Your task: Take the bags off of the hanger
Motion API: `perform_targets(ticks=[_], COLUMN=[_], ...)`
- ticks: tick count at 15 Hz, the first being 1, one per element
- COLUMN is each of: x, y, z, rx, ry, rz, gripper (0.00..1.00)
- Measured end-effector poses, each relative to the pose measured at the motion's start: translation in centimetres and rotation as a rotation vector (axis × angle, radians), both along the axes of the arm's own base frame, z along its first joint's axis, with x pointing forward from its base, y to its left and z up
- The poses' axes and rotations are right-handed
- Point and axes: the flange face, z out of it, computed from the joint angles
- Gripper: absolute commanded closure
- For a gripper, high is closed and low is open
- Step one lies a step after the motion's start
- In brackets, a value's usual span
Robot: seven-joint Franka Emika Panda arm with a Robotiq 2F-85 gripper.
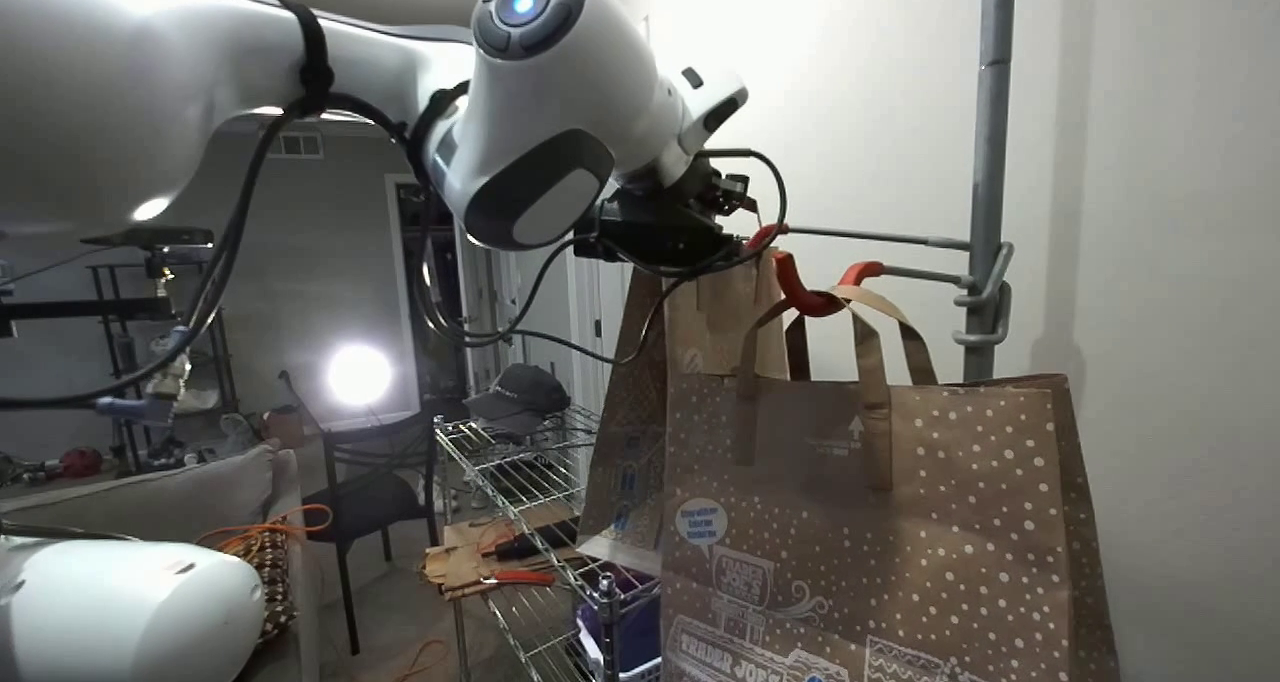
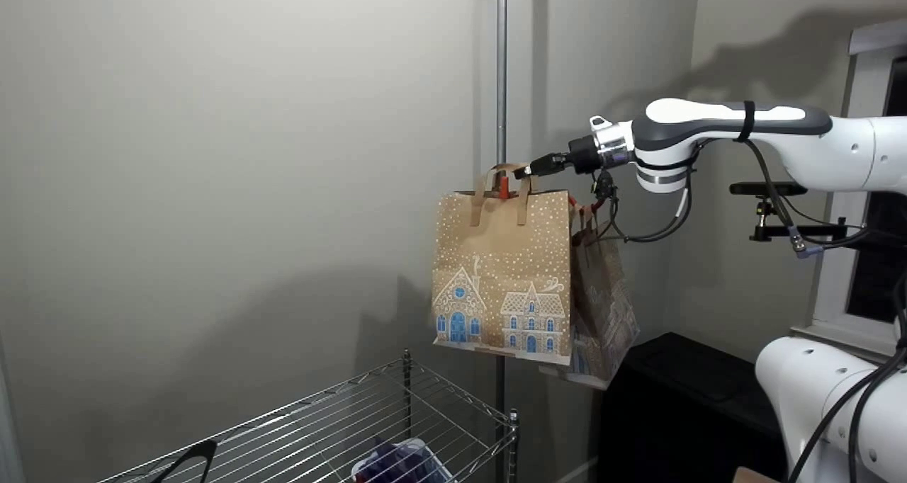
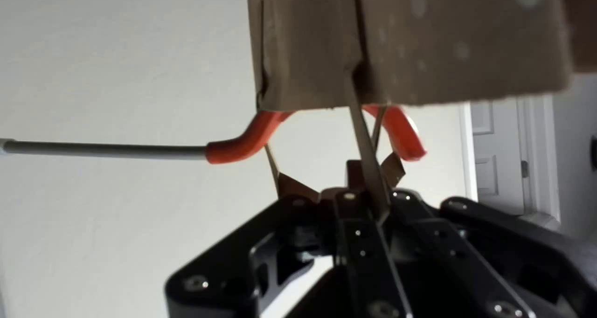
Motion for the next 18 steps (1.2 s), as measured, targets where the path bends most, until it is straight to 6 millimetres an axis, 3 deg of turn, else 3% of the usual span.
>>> perform_targets(ticks=[8, 12, 18], x=[0.7, 1.4, 0.7], y=[2.9, 3.4, 4.7], z=[0.0, -0.8, -0.1], rx=[0.080, 0.087, 0.044], ry=[0.036, 0.078, 0.093], rz=[0.211, 0.265, 0.299], gripper=[0.96, 0.95, 0.96])
